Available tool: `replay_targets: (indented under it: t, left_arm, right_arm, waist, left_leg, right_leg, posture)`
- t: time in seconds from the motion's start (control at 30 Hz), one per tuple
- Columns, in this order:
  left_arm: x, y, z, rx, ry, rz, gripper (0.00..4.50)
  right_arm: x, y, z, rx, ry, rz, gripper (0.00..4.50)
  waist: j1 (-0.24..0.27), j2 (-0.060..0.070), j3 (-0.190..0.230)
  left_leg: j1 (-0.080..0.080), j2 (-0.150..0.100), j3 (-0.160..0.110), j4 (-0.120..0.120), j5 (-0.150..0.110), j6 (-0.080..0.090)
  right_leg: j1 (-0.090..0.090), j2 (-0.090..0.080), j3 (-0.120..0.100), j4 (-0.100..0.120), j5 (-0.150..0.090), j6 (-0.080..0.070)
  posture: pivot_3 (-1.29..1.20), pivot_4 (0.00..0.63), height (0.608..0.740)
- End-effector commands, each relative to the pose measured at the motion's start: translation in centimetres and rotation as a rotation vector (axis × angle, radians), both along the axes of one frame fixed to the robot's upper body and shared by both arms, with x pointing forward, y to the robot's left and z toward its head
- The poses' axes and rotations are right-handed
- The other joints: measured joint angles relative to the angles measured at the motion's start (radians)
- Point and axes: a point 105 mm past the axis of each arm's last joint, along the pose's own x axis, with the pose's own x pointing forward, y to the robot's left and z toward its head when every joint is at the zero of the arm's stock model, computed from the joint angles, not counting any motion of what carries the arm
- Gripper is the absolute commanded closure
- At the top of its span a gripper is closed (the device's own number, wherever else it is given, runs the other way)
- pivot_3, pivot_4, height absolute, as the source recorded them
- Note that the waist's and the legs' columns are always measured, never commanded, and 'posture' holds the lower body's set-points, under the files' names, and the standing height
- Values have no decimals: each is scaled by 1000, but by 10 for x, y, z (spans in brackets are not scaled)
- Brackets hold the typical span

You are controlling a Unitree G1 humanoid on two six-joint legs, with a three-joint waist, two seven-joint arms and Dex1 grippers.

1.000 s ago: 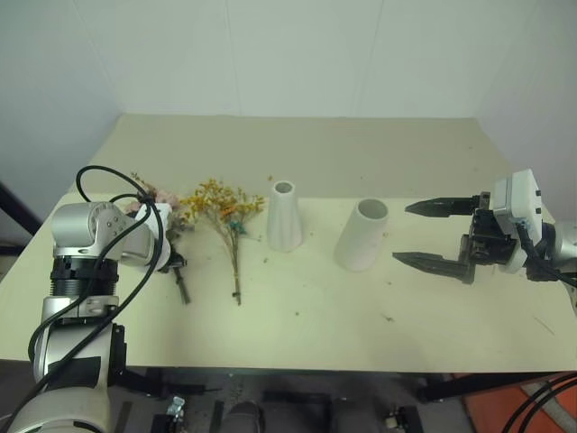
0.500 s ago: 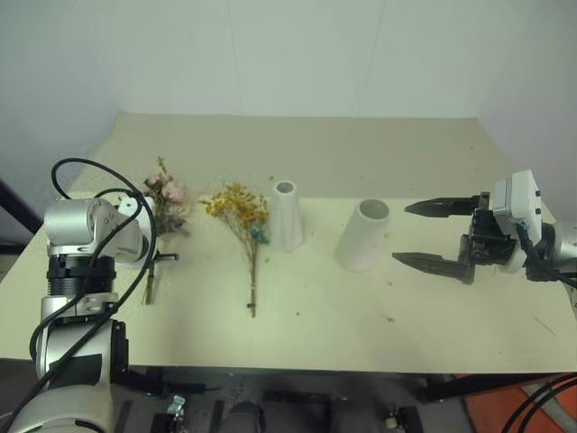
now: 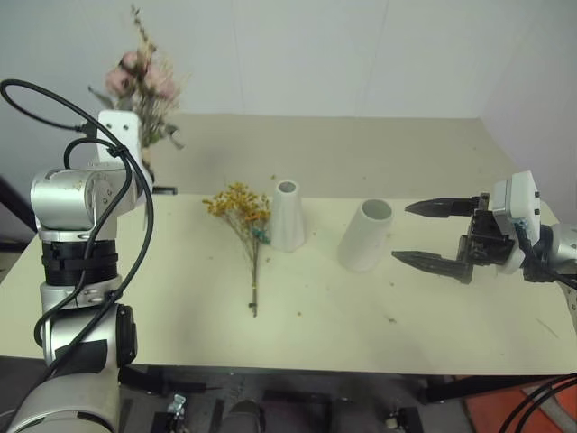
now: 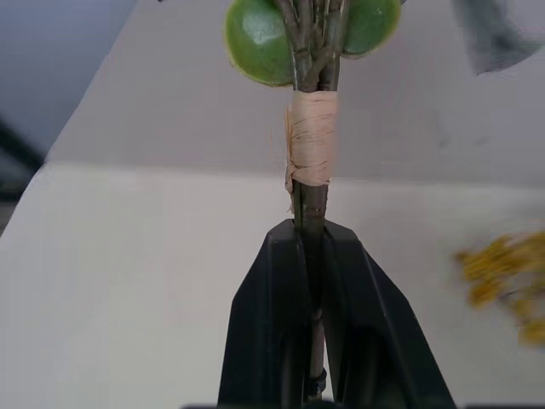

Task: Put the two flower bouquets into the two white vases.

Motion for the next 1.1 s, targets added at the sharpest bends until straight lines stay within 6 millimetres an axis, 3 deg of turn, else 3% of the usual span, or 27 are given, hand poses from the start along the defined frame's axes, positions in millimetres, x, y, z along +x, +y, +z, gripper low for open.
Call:
replay_targets:
  t: [0.03,0.27,0.53,1.1]
  left_arm:
    - [-4,-28,45,-27,-213,-192,4474]
    - [-4,-84,75,-135,-346,-537,4474]
    - [-4,-146,83,-209,-412,-826,4474]
    - [-17,-220,79,-378,-533,-1208,4474]
  right_arm:
    - [-3,-6,13,14,-74,-35,0]
    - [-6,-10,9,35,-70,-75,0]
    - [-10,-14,6,57,-72,-131,0]
    - [-19,-24,0,108,-62,-255,0]
  waist:
    - [0,0,0]
    - [-2,0,0]
    - [-1,0,0]
    - [-1,-1,0]
  left_leg:
    - [0,0,0,0,0,0]
    - [0,0,0,0,0,0]
    - [1,0,1,1,0,0]
    - [1,0,1,1,0,0]
  right_leg:
    - [0,0,0,0,0,0]
    - [0,0,0,0,0,0]
    - [1,1,0,0,0,0]
    - [2,1,0,-1,0,0]
  posture:
    - [0,150,740]
    - [0,150,740]
    - [0,150,740]
    - [0,150,740]
